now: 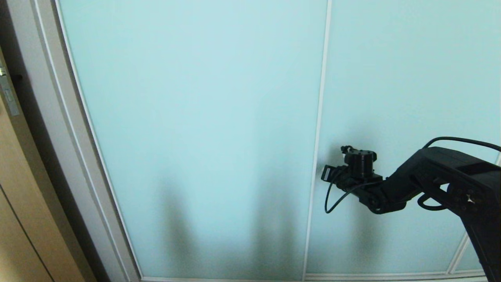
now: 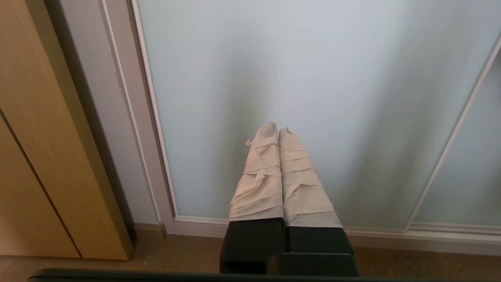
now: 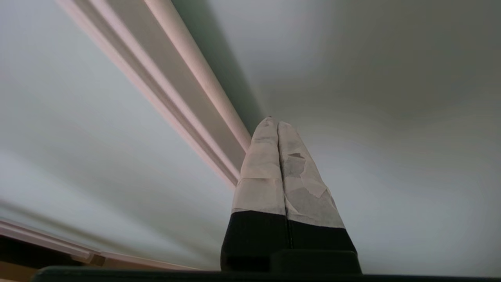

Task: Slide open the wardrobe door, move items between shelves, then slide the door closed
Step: Close the door

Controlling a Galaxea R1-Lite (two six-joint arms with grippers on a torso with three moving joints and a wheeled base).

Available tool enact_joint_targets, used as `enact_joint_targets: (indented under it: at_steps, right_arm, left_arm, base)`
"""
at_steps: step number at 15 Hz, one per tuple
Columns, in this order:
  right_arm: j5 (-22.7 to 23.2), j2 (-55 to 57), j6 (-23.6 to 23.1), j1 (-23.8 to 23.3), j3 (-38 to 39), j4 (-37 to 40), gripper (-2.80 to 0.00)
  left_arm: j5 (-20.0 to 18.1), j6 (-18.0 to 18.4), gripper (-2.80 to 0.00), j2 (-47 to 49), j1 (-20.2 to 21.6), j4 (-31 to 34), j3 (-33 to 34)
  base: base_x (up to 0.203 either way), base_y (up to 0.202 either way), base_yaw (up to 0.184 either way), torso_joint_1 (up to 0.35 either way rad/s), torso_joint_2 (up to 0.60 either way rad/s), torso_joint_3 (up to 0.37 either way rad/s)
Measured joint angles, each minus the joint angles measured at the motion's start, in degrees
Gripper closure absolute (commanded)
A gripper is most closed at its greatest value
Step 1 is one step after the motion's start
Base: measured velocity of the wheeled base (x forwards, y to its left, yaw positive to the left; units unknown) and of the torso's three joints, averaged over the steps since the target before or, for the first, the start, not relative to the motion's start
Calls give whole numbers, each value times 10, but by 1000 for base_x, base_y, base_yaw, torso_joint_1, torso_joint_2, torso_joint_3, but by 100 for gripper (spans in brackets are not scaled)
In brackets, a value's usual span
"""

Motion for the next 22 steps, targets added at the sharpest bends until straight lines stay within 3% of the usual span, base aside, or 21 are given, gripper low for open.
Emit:
enact_joint_targets:
  at_steps: [6, 11, 16, 18, 22]
  right_arm:
    - [-20, -22, -2, -8, 17, 0, 0]
    - [-31, -134, -68, -37, 103, -1, 0]
    - [-31, -351, -149, -60, 296, 0, 0]
    - [-31, -461, -175, -56, 410, 1, 0]
    - [-36, -690, -195, -33, 604, 24, 0]
  left_arm:
    - [0, 0, 0, 0, 0, 0, 0]
    - [0, 0, 0, 0, 0, 0, 0]
    - [0, 0, 0, 0, 0, 0, 0]
    - [0, 0, 0, 0, 0, 0, 0]
    - [0, 0, 0, 0, 0, 0, 0]
  base:
    - [0, 0, 0, 0, 0, 0]
    - [0, 0, 0, 0, 0, 0]
    - [0, 0, 0, 0, 0, 0]
    - [0, 0, 0, 0, 0, 0]
    - [0, 0, 0, 0, 0, 0]
